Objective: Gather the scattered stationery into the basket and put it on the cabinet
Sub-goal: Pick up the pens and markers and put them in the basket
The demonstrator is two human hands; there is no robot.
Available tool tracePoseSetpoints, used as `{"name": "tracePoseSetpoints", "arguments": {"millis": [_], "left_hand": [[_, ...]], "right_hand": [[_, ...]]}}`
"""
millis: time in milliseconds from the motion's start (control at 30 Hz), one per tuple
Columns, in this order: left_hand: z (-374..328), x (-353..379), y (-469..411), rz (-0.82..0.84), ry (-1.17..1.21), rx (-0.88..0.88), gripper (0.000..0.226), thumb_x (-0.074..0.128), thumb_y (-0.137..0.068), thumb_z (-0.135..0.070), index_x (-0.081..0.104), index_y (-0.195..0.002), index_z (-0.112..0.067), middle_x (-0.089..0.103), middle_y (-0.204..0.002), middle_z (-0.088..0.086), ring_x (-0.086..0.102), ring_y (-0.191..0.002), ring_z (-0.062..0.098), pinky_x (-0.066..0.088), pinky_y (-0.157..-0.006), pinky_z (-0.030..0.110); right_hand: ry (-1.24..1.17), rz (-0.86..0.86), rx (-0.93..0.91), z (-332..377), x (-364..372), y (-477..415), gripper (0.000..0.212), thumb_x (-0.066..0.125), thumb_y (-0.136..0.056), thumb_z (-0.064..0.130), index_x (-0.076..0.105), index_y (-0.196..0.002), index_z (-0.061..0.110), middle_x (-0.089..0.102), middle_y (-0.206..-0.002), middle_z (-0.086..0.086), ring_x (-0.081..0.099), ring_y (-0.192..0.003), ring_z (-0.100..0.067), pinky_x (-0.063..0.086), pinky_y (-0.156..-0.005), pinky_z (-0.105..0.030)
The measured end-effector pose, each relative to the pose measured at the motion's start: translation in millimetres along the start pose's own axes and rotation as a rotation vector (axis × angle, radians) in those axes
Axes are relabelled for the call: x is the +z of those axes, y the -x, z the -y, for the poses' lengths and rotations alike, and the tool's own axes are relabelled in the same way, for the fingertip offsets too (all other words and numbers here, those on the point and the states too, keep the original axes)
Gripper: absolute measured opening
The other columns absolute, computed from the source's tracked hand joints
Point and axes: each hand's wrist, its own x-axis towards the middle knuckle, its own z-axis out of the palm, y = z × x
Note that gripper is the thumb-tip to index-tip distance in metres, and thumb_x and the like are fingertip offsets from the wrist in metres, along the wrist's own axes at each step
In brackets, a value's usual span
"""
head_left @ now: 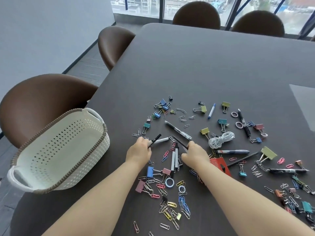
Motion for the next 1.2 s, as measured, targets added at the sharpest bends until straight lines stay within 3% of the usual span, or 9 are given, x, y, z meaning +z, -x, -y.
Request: {"name": "tracePoseSetpoints", "arguments": {"millis": [133,233,400,633,800,900,1067,1200], "left_hand": [[-3.6,0.6,-23.1,-0.009,0.003,0.059,0.023,0.054,-0.090,-0.030,0.057,-0.106,-0.013,0.053,-0.108,0.004,0.056,-0.094,0.025,0.041,-0.071,0.030],[-8.3,2.2,-31.8,0.041,-0.060,0.112,0.028,0.057,-0.089,-0.034,0.055,-0.108,-0.014,0.055,-0.109,0.003,0.055,-0.099,0.023,0.041,-0.074,0.030],[-3.6,5.5,-33.9,0.060,-0.171,0.103,0.025,0.053,-0.091,-0.033,0.056,-0.107,-0.015,0.058,-0.111,0.002,0.055,-0.103,0.023,0.043,-0.076,0.031],[6.4,2.1,-35.0,0.096,-0.209,0.109,0.023,0.048,-0.092,-0.028,0.057,-0.107,-0.014,0.055,-0.113,0.004,0.056,-0.105,0.025,0.045,-0.080,0.032],[9.6,3.2,-32.9,0.130,-0.204,0.056,0.025,0.047,-0.092,-0.028,0.054,-0.108,-0.010,0.051,-0.114,0.006,0.057,-0.102,0.027,0.044,-0.076,0.032],[10.6,2.7,-29.7,0.132,-0.172,0.036,0.024,0.047,-0.090,-0.027,0.052,-0.104,-0.008,0.050,-0.111,0.008,0.057,-0.097,0.028,0.042,-0.072,0.033],[12.4,0.1,-26.2,0.085,-0.073,0.024,0.020,0.045,-0.090,-0.025,0.047,-0.102,-0.008,0.056,-0.109,0.010,0.054,-0.098,0.030,0.041,-0.072,0.035],[14.5,-4.3,-20.9,0.097,-0.046,0.028,0.024,0.041,-0.093,-0.021,0.038,-0.114,-0.010,0.063,-0.107,0.012,0.058,-0.092,0.034,0.041,-0.069,0.035]], "right_hand": [[-0.174,-0.010,0.092,1.7,-4.3,-1.9,0.018,0.035,-0.089,0.009,0.045,-0.102,0.005,0.058,-0.116,-0.020,0.055,-0.100,-0.035,0.038,-0.076,-0.033],[-0.241,-0.013,0.091,5.6,-1.1,0.2,0.009,0.039,-0.089,0.016,0.042,-0.087,0.008,0.060,-0.110,-0.019,0.049,-0.085,-0.031,0.039,-0.073,-0.032],[-0.223,-0.026,0.076,11.9,9.3,3.2,0.020,0.058,-0.086,0.033,0.049,-0.081,0.015,0.064,-0.097,-0.010,0.056,-0.082,-0.025,0.041,-0.068,-0.028],[-0.244,-0.065,0.098,23.3,13.7,5.5,0.032,0.058,-0.084,0.045,0.047,-0.074,0.016,0.064,-0.091,-0.009,0.056,-0.080,-0.025,0.041,-0.066,-0.029],[-0.124,-0.012,0.079,31.2,14.9,5.7,0.014,0.054,-0.086,0.029,0.054,-0.084,0.014,0.065,-0.100,-0.010,0.059,-0.087,-0.028,0.042,-0.068,-0.028],[-0.091,-0.012,0.087,30.4,11.9,10.3,0.011,0.049,-0.085,0.025,0.050,-0.086,0.014,0.063,-0.104,-0.010,0.050,-0.079,-0.027,0.040,-0.067,-0.029],[-0.096,-0.031,0.054,32.3,6.7,21.1,0.013,0.041,-0.089,0.025,0.034,-0.090,0.013,0.061,-0.107,-0.013,0.047,-0.080,-0.028,0.037,-0.067,-0.032],[-0.098,-0.023,0.060,38.1,11.3,22.3,0.020,0.047,-0.090,0.031,0.042,-0.094,0.012,0.061,-0.108,-0.012,0.056,-0.092,-0.031,0.039,-0.068,-0.030]]}}
